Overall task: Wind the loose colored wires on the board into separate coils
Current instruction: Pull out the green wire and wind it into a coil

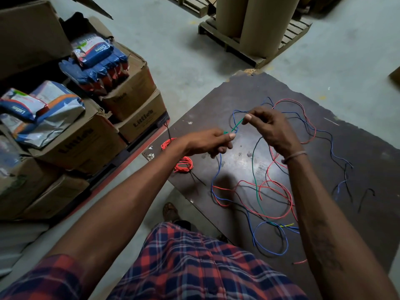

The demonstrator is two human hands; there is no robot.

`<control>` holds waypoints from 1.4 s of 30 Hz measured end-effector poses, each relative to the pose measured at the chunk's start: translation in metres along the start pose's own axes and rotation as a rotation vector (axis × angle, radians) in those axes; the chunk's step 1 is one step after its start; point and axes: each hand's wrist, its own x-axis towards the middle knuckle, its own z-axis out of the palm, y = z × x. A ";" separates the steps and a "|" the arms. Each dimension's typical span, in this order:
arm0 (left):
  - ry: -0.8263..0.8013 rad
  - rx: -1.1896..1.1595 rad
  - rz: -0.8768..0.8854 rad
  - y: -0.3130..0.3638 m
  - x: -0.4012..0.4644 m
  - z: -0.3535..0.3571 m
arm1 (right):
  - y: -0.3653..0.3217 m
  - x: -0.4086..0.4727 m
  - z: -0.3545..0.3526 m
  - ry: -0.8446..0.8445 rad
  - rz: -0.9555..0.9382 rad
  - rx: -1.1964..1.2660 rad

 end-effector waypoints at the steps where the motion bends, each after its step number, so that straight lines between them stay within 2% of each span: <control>1: -0.010 -0.060 0.035 0.003 0.001 0.002 | 0.003 0.003 0.004 0.031 0.023 0.025; 3: -0.034 -0.219 0.118 0.009 0.001 0.004 | 0.015 0.002 0.016 0.063 0.100 0.101; 6: -0.037 -0.513 0.248 0.016 0.004 0.005 | 0.018 -0.011 0.038 -0.014 0.246 0.263; 10: 0.175 -0.839 0.295 0.020 0.008 0.001 | 0.006 -0.034 0.054 -0.237 0.360 0.309; 13: 0.360 -0.918 0.339 0.024 0.013 -0.004 | -0.005 -0.049 0.054 -0.389 0.390 0.231; 15: 0.452 -0.824 0.338 0.020 0.018 -0.008 | -0.016 -0.055 0.049 -0.465 0.364 0.127; 18: 0.507 -0.331 0.285 0.005 0.019 -0.009 | -0.039 -0.053 0.030 -0.518 0.199 -0.128; 20: 0.474 -0.032 0.239 -0.005 0.016 -0.004 | -0.051 -0.047 0.014 -0.471 0.110 -0.246; 22: 0.403 0.208 0.221 -0.009 0.011 0.004 | -0.059 -0.039 -0.004 -0.410 0.079 -0.261; 24: 0.314 0.261 0.227 -0.010 0.006 0.012 | -0.060 -0.032 -0.018 -0.333 0.051 -0.211; 28: 0.142 -0.069 0.222 -0.012 -0.007 0.024 | -0.045 -0.017 -0.037 -0.096 0.019 0.010; 31: 0.006 -0.229 0.240 -0.011 -0.014 0.028 | -0.026 -0.007 -0.031 0.035 0.009 -0.006; 34: -0.080 -0.428 0.304 0.000 -0.017 0.029 | -0.009 -0.008 -0.012 0.064 0.078 0.005; 36: -0.112 -0.570 0.363 0.008 -0.018 0.027 | -0.003 -0.016 0.007 0.017 0.132 0.021; 39: -0.032 -0.769 0.395 0.013 -0.013 0.019 | -0.003 -0.039 0.035 -0.141 0.220 0.003; 42: 0.173 -0.828 0.390 0.015 -0.006 0.012 | -0.011 -0.057 0.053 -0.224 0.254 -0.030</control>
